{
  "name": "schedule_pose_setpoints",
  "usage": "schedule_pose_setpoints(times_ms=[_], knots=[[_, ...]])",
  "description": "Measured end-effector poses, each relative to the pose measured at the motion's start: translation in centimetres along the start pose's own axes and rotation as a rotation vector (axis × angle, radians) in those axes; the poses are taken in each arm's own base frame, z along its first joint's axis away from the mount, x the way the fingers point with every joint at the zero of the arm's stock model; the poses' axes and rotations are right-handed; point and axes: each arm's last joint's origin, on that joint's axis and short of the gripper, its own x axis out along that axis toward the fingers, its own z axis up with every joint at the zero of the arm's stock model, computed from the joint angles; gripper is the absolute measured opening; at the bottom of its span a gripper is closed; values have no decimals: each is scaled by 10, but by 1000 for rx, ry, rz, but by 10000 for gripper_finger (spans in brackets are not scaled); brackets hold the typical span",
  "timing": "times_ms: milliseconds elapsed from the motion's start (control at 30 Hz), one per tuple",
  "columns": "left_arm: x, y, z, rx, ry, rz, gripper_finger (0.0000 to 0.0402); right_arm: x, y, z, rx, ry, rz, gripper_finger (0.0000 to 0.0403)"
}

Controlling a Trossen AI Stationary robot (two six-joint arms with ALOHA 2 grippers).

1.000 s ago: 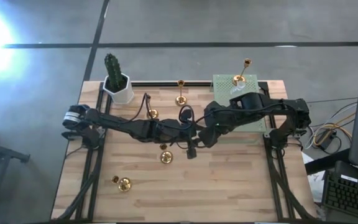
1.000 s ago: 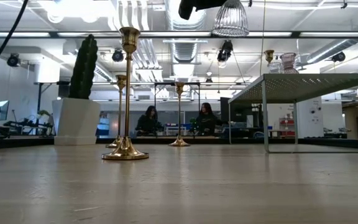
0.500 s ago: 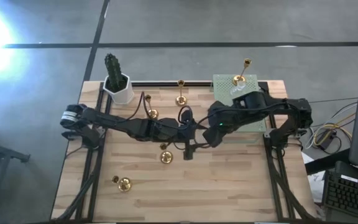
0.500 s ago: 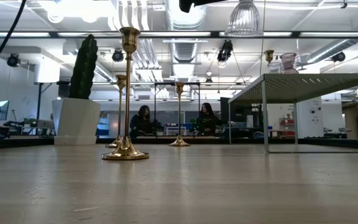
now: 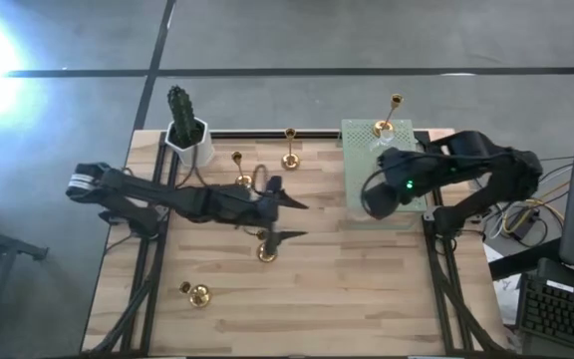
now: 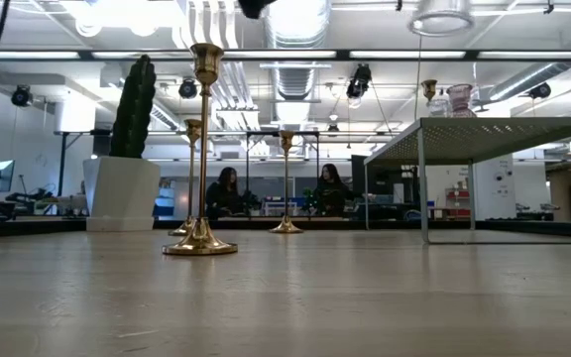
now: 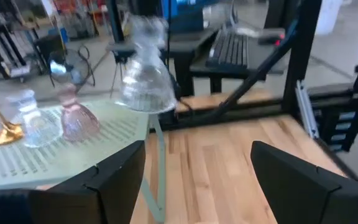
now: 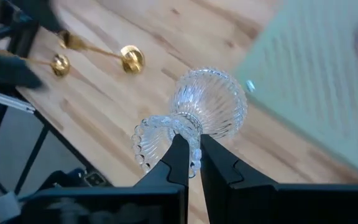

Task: Pick & Place candle stick holders
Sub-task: Put the transparent glass candle holder on the shelf

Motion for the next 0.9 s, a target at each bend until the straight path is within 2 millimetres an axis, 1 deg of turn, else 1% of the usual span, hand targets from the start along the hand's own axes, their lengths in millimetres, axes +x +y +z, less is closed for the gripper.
schedule_pose_setpoints(times_ms=[167, 233, 300, 400, 500, 600, 767, 900], knots=[[-41, 4, -5, -20, -111, 11, 295, 4, -36, -14, 90, 28, -46, 11], [-53, 5, -8, -24, -143, 14, 294, 6, -50, -18, 118, 30, -62, 11], [-65, 6, -12, -31, -165, 15, 293, 8, -61, -21, 143, 36, -77, 11], [-81, 8, -13, -40, -226, 20, 295, 10, -76, -24, 169, 30, -91, 11], [-90, 8, -19, -43, -239, 21, 295, 13, -87, -23, 193, 25, -107, 11], [-95, 8, -24, -44, -242, 21, 293, 18, -95, -19, 202, 45, -122, 11], [-100, 9, -26, -45, -244, 22, 292, 27, -100, -9, 186, 69, -152, 11], [-101, 9, -25, -47, -252, 23, 292, 28, -104, -3, 185, 72, -157, 11]])
